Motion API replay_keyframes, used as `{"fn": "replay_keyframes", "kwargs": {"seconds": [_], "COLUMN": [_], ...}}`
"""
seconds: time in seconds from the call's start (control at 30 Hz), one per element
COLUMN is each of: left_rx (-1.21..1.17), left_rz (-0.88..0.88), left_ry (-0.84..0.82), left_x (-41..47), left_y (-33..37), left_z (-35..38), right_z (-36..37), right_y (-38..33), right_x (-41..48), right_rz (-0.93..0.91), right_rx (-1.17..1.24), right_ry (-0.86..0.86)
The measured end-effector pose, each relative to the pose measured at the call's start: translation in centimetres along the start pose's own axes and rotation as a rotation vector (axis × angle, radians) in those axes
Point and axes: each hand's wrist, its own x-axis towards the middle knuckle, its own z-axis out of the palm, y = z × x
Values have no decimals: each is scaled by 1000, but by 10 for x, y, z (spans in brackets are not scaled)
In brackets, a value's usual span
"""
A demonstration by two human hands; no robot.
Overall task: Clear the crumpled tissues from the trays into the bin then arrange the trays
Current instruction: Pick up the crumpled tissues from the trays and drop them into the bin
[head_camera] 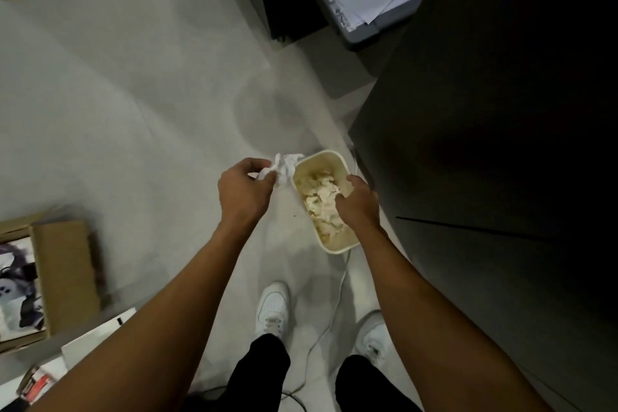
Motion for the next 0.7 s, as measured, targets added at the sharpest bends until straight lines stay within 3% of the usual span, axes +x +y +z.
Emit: {"fn": "replay_keyframes", "kwargs": {"seconds": [0.23,0.5,0.7], "left_rx": [14,130,230], "left_rz": [15,29,57], "left_ry": [-48,-197,-251], "left_x": [5,17,8], "left_y": [-10,-11,-15], "left_z": [32,80,76], "right_z": [-6,-5,-17], "right_y": [39,49,43], "right_x": [5,14,9], "right_rz": [-37,-39,-34], "right_rx": [-213,-149,-98], "right_ry": [-110,-110,-84]}}
